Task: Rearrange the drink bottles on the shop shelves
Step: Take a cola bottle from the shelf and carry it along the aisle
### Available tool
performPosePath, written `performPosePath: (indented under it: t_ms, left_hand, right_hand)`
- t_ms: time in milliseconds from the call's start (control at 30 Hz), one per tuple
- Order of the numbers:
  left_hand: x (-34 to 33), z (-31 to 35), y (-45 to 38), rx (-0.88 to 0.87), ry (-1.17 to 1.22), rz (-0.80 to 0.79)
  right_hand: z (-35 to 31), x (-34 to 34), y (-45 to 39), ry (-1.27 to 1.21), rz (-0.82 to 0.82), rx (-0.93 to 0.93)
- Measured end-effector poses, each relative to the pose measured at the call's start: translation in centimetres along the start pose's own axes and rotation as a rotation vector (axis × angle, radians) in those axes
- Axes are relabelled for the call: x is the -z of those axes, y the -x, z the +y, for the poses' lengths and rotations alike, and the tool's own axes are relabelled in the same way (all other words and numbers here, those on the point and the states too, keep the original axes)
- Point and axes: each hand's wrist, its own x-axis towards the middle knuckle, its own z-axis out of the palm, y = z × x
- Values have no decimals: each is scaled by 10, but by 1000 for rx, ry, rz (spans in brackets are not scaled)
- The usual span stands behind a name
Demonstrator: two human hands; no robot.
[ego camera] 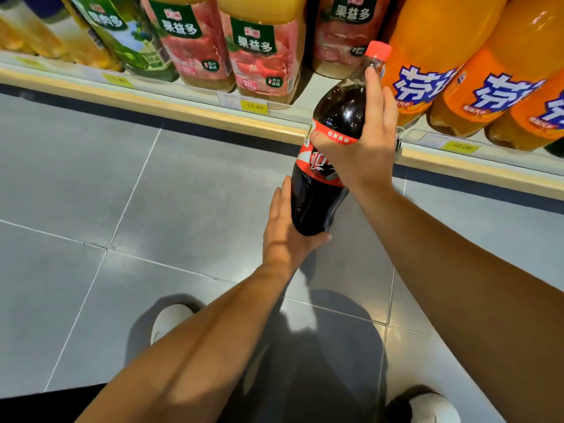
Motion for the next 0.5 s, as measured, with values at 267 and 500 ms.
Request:
performPosePath:
  t_ms: [267,500]
  left_hand:
    - [-3,-5,-7,-72,45,93]
    - [28,-4,5,-56,13,55]
  right_hand:
    - [3,6,-6,-59,-160,-65]
    - [-22,10,-4,-67,-196,-139]
